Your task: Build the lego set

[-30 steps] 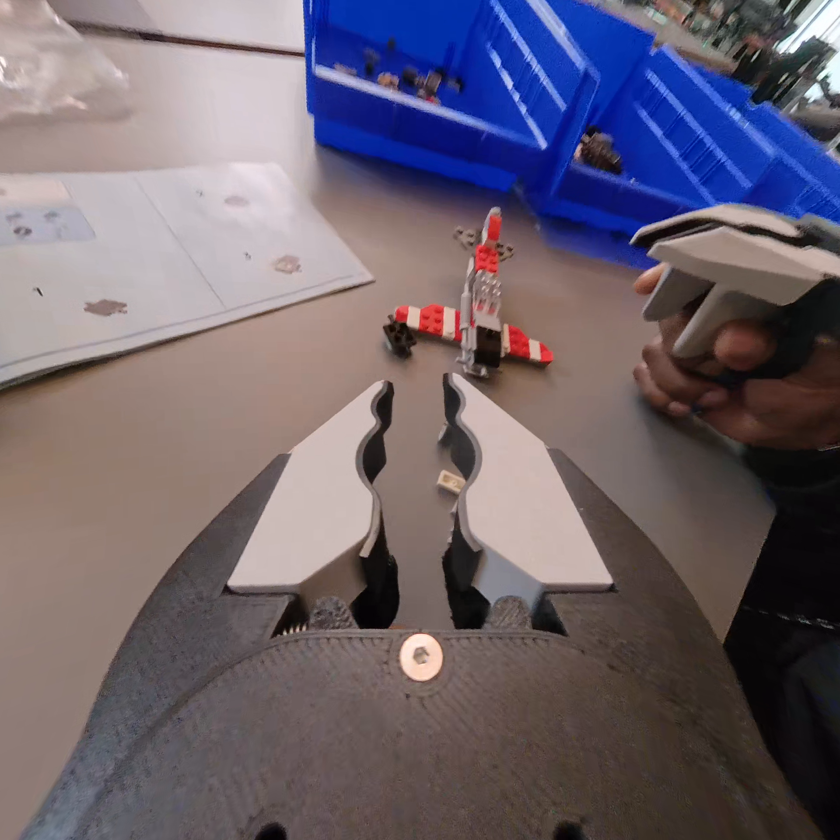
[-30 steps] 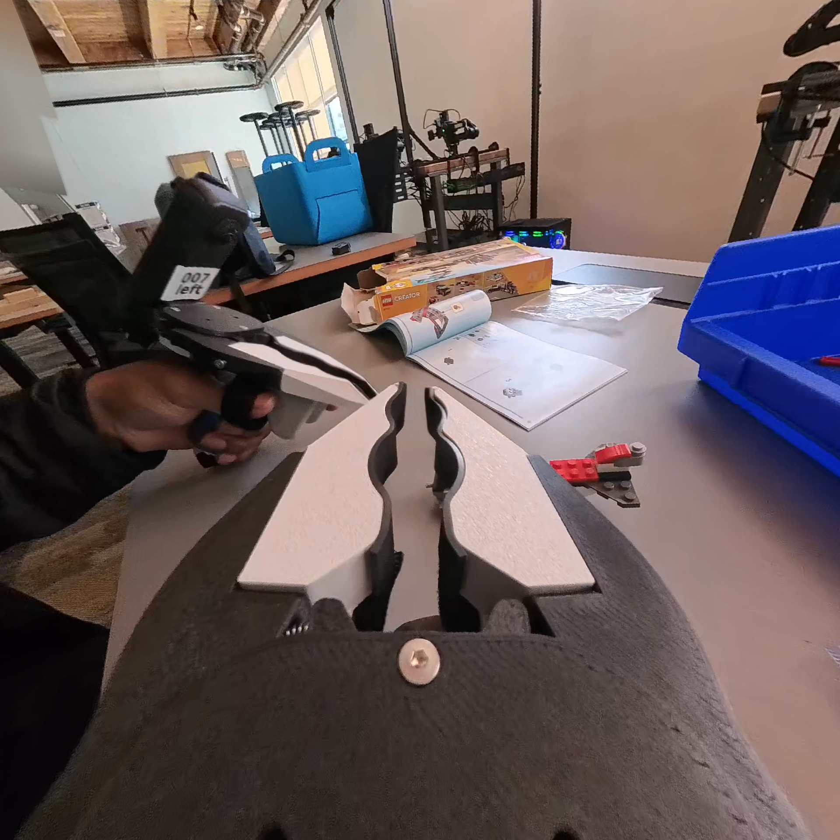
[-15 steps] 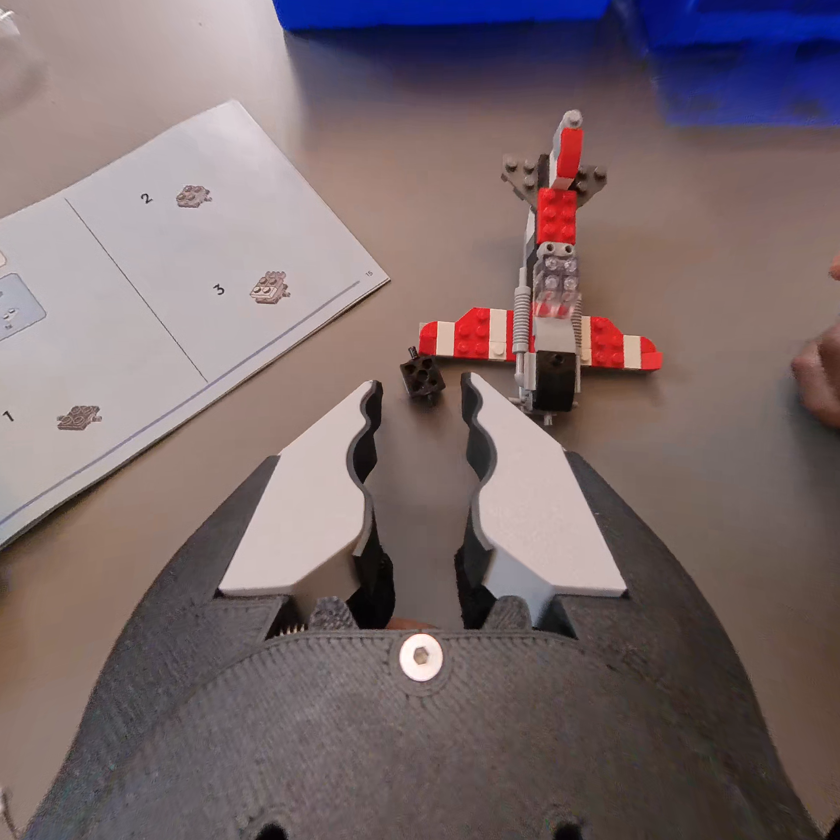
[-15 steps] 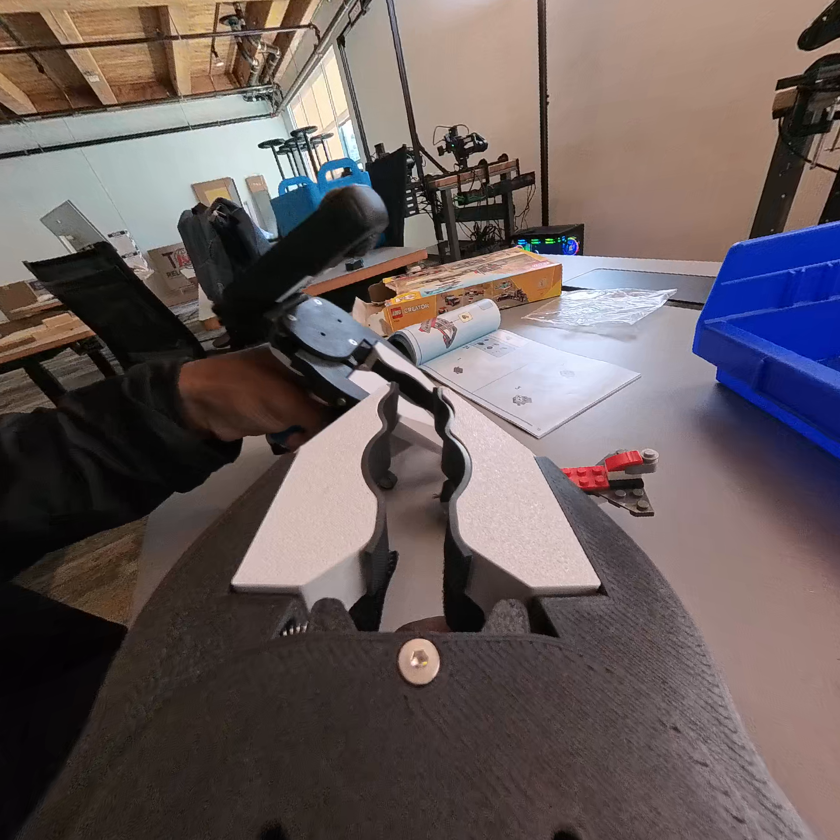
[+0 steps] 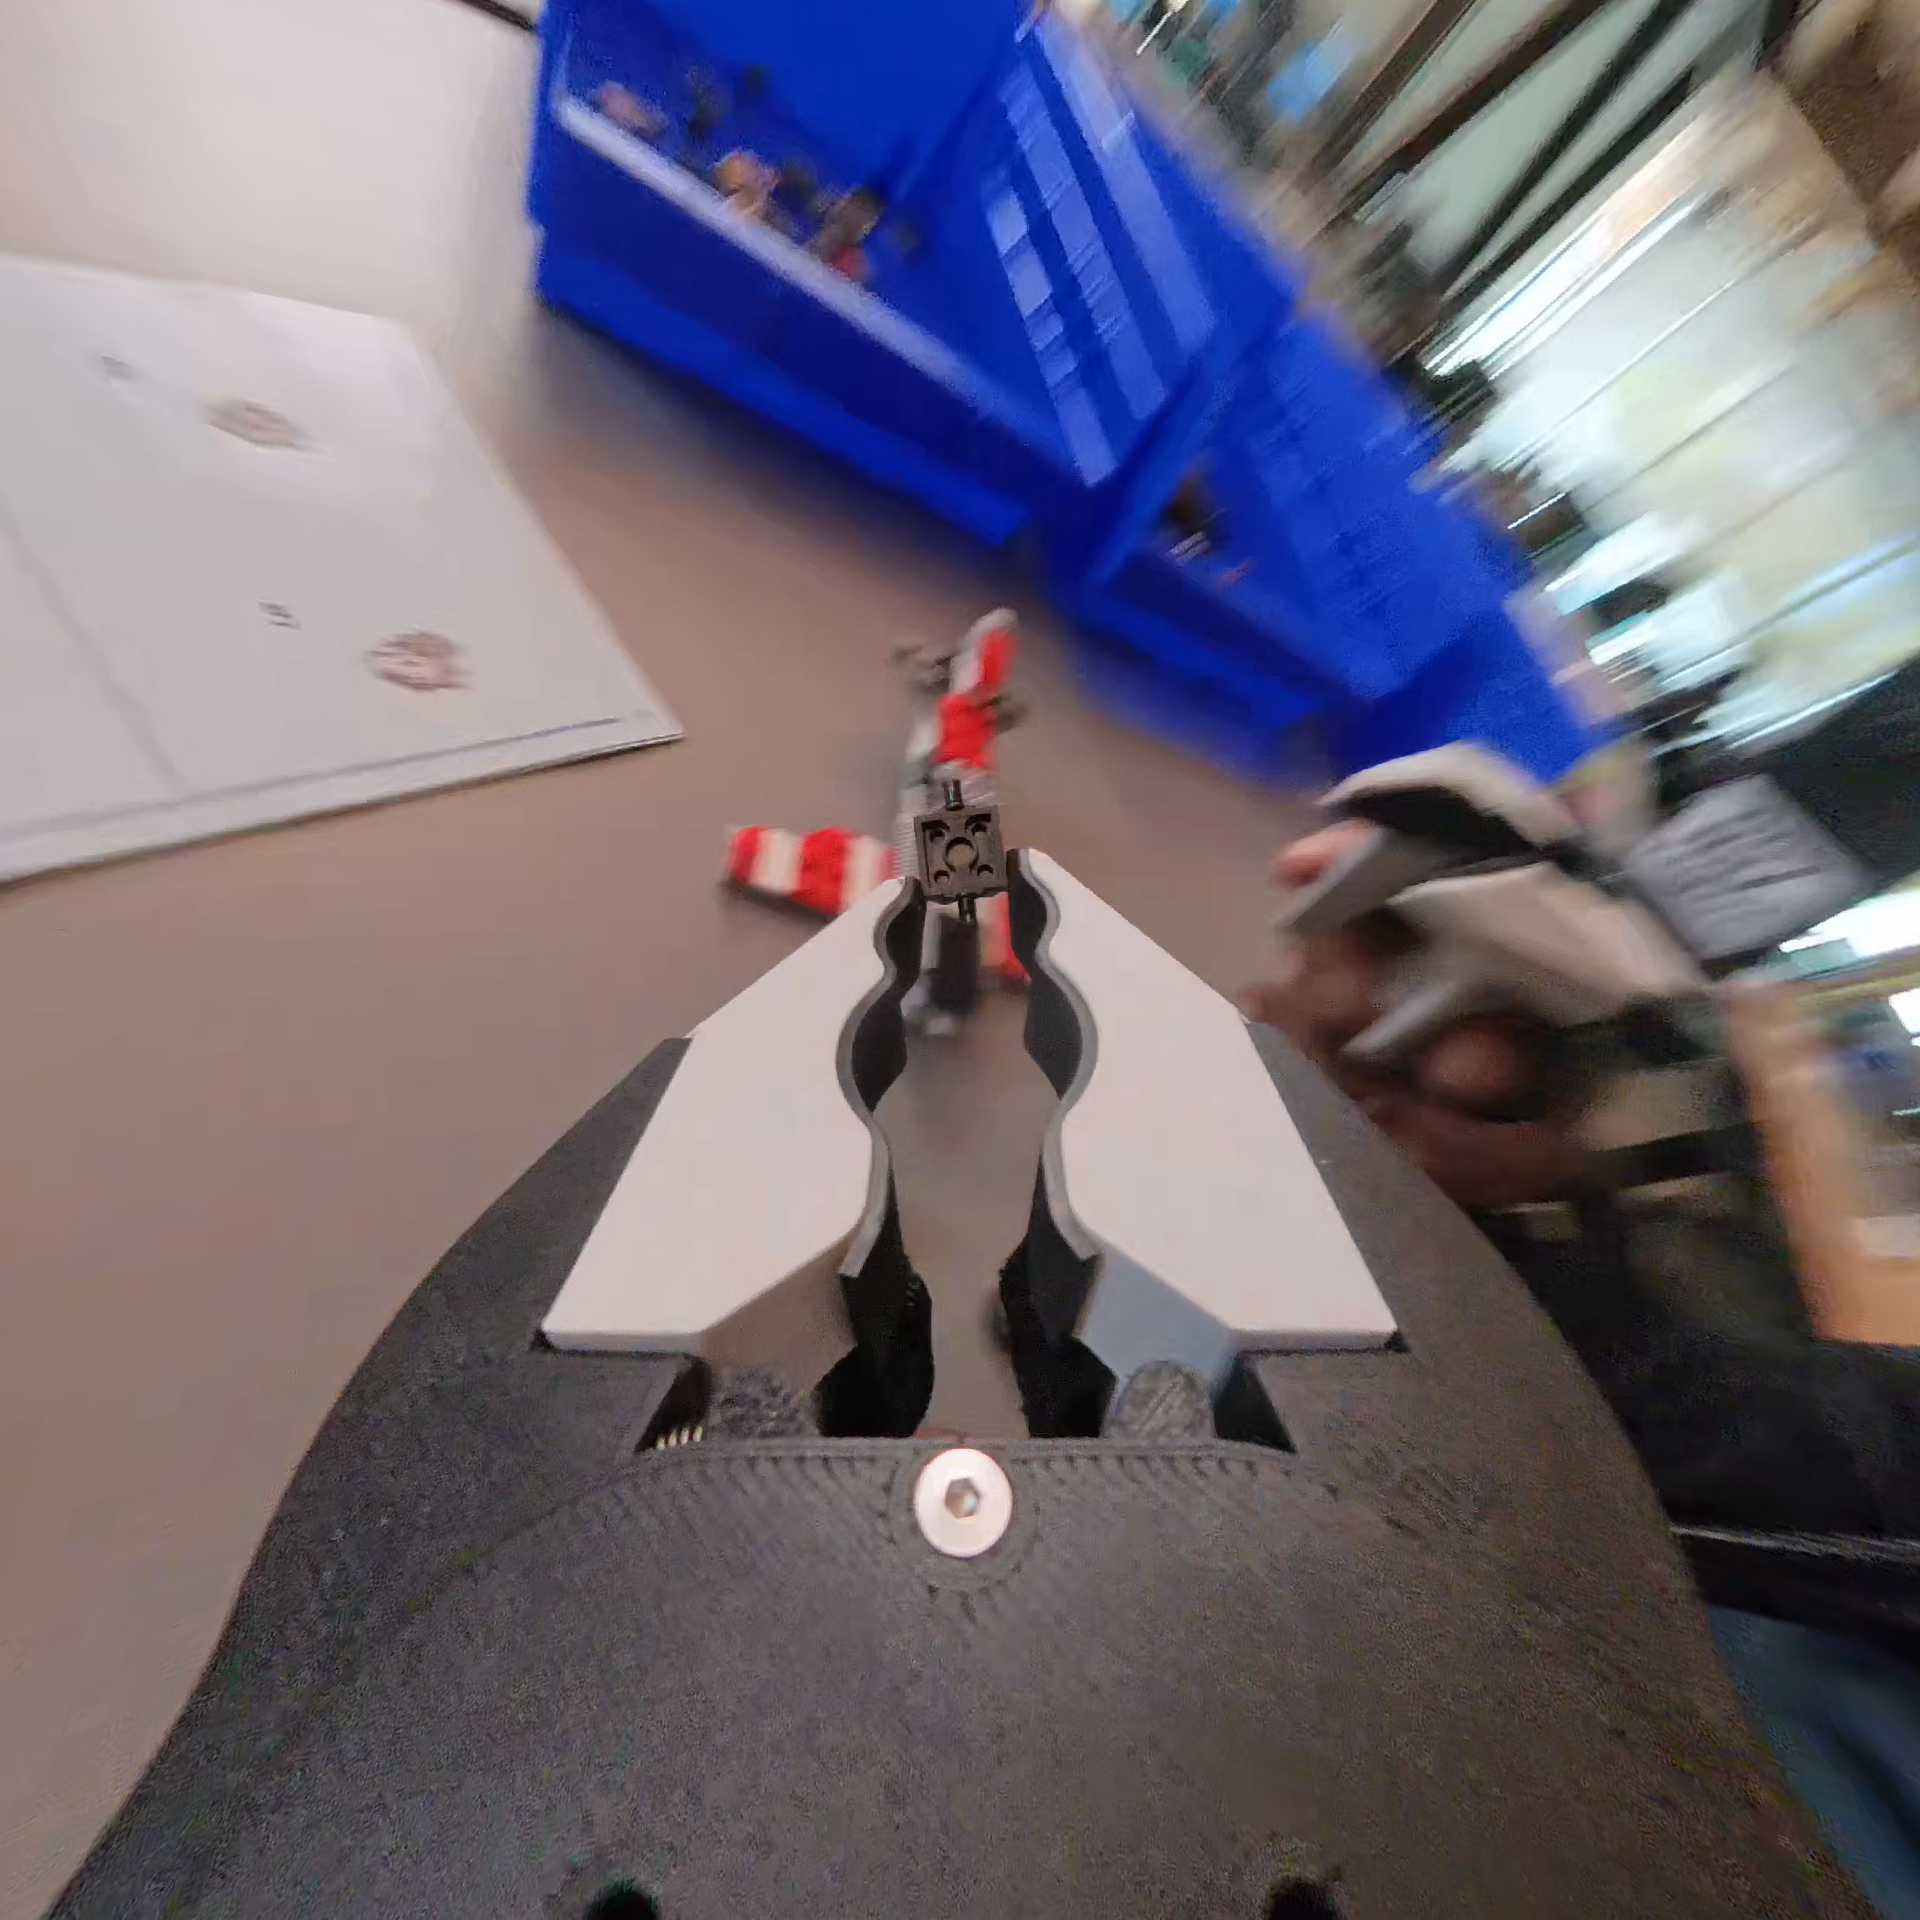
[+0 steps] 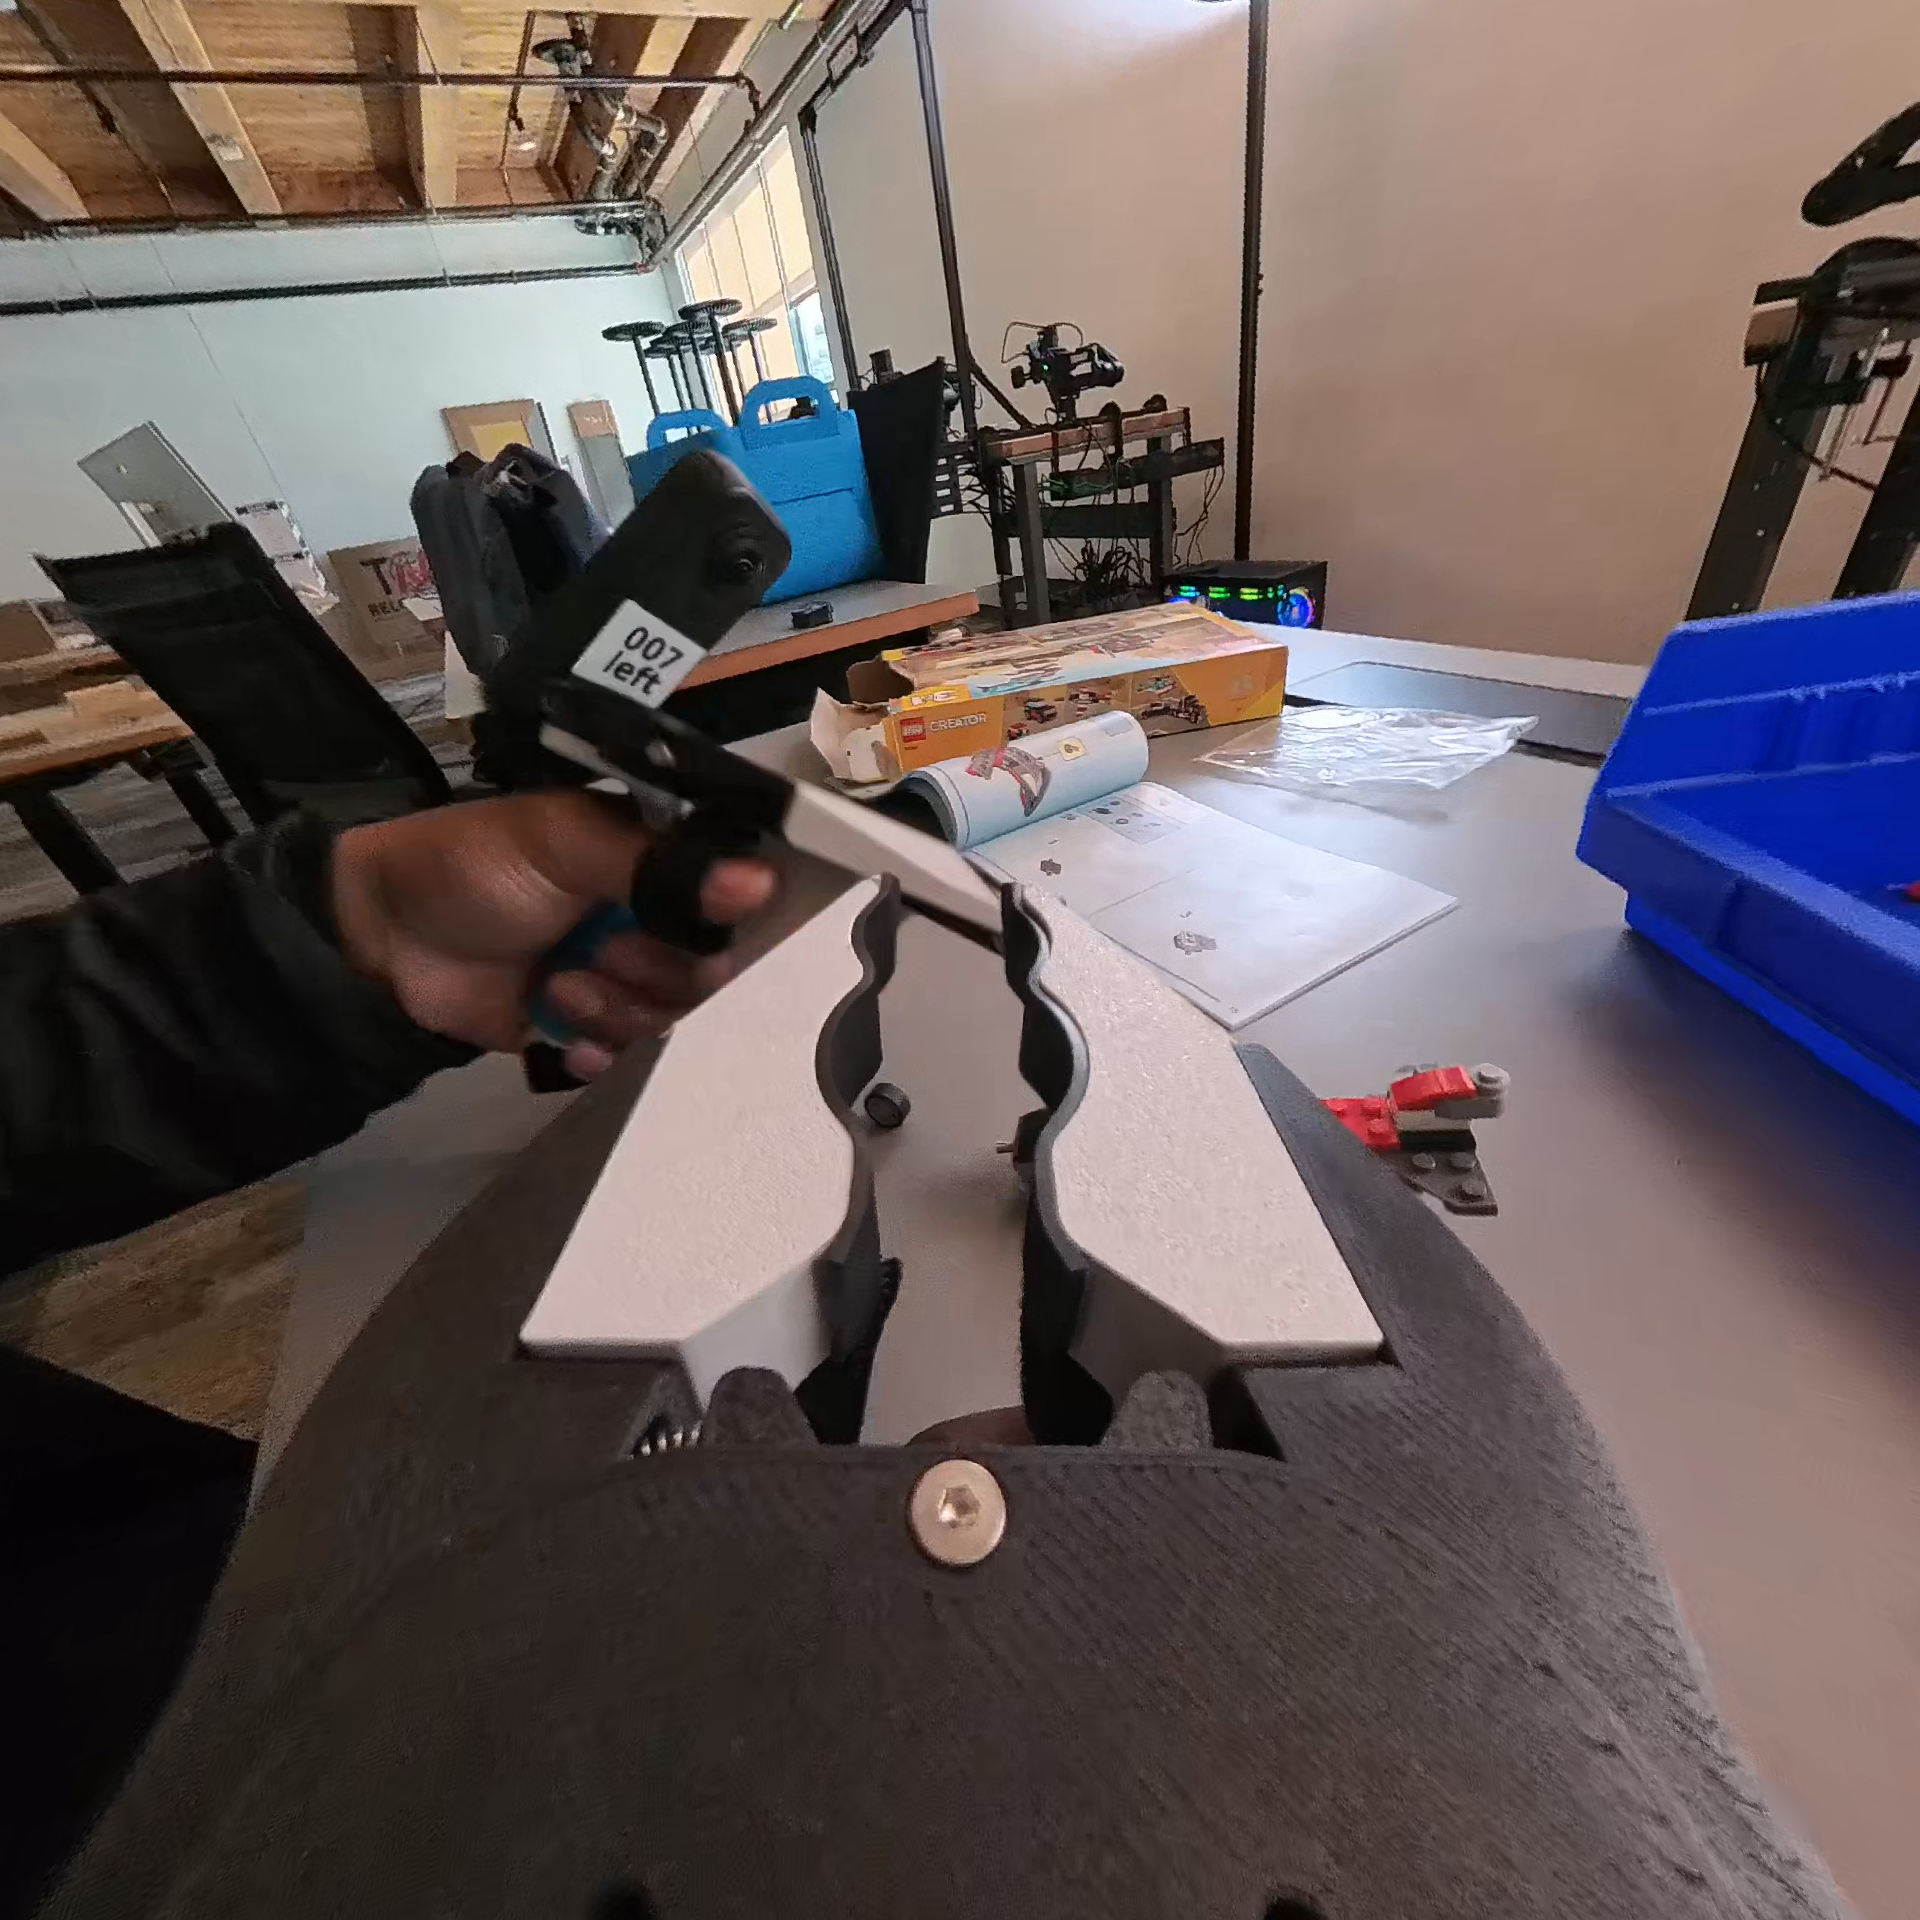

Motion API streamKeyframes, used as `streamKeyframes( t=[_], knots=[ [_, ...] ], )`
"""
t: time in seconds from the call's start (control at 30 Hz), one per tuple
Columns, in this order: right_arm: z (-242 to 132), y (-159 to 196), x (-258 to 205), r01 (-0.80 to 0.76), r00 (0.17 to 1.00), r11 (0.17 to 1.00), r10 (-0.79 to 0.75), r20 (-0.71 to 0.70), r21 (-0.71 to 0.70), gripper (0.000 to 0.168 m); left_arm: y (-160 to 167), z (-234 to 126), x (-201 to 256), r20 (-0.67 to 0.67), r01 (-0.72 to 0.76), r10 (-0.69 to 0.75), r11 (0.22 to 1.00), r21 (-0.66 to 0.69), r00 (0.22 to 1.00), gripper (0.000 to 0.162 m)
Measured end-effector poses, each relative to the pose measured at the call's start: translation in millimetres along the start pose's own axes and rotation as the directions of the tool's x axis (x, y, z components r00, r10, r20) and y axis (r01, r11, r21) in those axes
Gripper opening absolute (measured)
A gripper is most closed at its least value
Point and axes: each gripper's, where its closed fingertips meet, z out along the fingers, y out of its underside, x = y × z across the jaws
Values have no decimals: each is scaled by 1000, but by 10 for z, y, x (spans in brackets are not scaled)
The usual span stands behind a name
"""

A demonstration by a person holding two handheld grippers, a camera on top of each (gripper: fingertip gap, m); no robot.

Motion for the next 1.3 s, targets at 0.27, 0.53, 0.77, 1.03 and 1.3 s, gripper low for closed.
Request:
streamKeyframes(
  t=[0.27,0.53,0.77,1.03,1.3],
  knots=[
    [37,-45,-242,232,973,972,-232,-16,32,28,-234,-360,607,-513,429,-339,901,63,788,17],
    [-9,-96,-214,296,953,954,-292,-80,53,29,-99,-248,813,-584,443,-381,895,-40,717,18],
    [-36,-140,-264,348,936,934,-341,-90,76,29,-59,-248,963,-668,469,-414,876,-109,618,17],
    [-64,-167,-269,373,926,924,-364,-98,86,25,-11,-239,993,-677,469,-438,870,-152,591,18],
    [-40,-109,-240,375,924,926,-369,-99,48,17,19,-191,947,-653,497,-479,849,-177,587,17]
  ],
)
